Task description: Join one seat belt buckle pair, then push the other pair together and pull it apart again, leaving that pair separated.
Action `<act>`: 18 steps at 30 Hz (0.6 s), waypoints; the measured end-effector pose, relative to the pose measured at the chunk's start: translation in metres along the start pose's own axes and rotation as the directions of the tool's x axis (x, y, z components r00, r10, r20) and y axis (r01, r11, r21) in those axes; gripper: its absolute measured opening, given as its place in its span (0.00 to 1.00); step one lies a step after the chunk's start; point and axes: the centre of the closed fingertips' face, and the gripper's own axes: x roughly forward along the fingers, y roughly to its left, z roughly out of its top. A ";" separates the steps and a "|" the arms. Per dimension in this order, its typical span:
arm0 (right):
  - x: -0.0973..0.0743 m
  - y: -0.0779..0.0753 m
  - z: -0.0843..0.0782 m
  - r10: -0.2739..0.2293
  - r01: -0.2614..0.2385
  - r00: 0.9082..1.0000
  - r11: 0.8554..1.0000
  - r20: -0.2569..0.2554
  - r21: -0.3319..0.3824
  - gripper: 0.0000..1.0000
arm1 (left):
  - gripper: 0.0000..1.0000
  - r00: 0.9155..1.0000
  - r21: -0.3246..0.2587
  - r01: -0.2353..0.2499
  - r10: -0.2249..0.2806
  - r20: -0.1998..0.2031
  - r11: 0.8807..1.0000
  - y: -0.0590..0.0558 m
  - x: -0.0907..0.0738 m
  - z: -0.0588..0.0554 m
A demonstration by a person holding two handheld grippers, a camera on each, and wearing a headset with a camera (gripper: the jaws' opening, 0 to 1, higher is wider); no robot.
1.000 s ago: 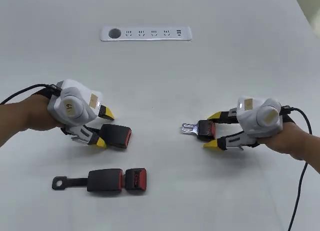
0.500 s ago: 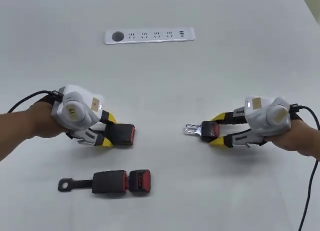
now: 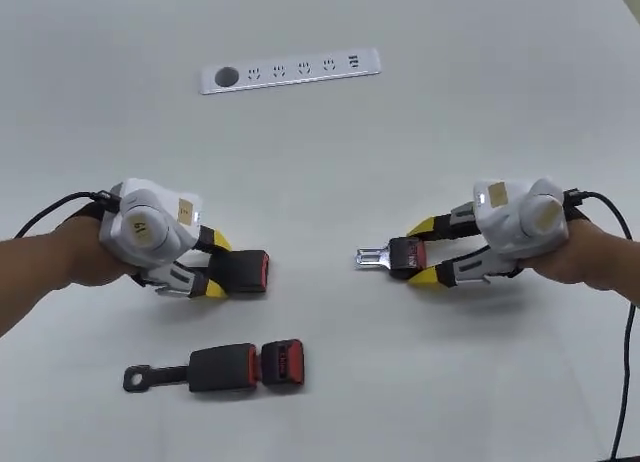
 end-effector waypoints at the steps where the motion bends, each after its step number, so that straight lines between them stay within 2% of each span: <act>1: 0.001 0.001 0.001 0.000 0.000 1.000 1.000 0.009 0.005 0.35 | 0.33 1.000 0.000 0.001 -0.001 -0.004 1.000 0.000 0.000 0.000; 5: 0.009 0.003 0.003 -0.003 0.003 0.999 1.000 0.035 0.020 0.35 | 0.33 1.000 -0.001 -0.002 0.002 -0.010 1.000 -0.001 0.000 0.000; 13: 0.029 0.009 0.026 0.033 -0.033 0.998 0.999 0.061 0.001 0.35 | 0.33 1.000 -0.010 -0.007 0.007 -0.015 1.000 -0.002 0.000 -0.001; 18: 0.038 0.010 0.035 0.041 -0.041 0.996 0.999 0.074 -0.004 0.35 | 0.33 1.000 -0.017 -0.009 0.009 -0.012 1.000 -0.002 0.000 -0.001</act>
